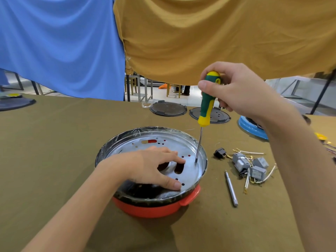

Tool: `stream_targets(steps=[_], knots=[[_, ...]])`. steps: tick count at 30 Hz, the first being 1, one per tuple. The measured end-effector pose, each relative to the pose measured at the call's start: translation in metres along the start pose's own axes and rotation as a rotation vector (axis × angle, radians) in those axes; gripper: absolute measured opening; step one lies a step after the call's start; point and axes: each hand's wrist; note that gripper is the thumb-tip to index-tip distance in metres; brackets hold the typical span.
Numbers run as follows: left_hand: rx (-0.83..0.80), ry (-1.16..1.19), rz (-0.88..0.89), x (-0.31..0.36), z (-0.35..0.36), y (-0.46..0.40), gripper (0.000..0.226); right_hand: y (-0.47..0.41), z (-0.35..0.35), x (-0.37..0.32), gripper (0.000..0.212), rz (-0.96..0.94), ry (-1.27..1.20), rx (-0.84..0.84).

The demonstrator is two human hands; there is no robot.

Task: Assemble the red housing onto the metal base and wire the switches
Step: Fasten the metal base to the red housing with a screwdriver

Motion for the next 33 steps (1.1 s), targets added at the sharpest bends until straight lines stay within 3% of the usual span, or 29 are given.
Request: stream_targets(steps=[5, 9, 11, 13, 18, 21, 25, 28, 33], knots=[[0.005, 0.002, -0.008, 0.001, 0.0, 0.0, 0.075, -0.001, 0.016, -0.003, 0.043, 0.026, 0.286, 0.224], [0.002, 0.004, -0.017, 0.003, 0.0, 0.001, 0.076, 0.0, 0.004, -0.003, 0.027, 0.035, 0.015, -0.045], [0.003, 0.012, -0.014, 0.003, 0.0, 0.002, 0.076, 0.001, -0.004, -0.002, 0.021, 0.017, -0.06, -0.101], [0.003, 0.016, -0.015, 0.003, -0.001, 0.002, 0.075, 0.001, -0.003, -0.001, 0.016, -0.009, -0.04, -0.049], [0.001, 0.024, -0.016, 0.003, 0.0, 0.003, 0.073, -0.002, 0.013, -0.002, 0.034, 0.043, 0.144, 0.159], [-0.001, 0.022, -0.019, 0.003, 0.0, 0.003, 0.074, -0.001, 0.01, -0.001, 0.036, 0.029, 0.083, 0.094], [0.0, 0.026, -0.014, 0.003, 0.0, 0.002, 0.075, 0.002, 0.003, -0.002, 0.021, 0.026, -0.109, -0.061], [-0.002, 0.023, -0.016, 0.003, 0.0, 0.002, 0.076, 0.0, 0.005, 0.0, 0.018, 0.031, -0.098, -0.013], [-0.003, 0.015, -0.018, 0.002, 0.0, 0.002, 0.075, -0.004, 0.01, 0.001, 0.038, 0.11, 0.075, 0.114]])
Point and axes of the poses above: each hand's wrist, its own y-axis away from the middle knuckle, its own z-axis out of the palm, x = y × z, and after that the axes turned 1 degree about -z, right-handed
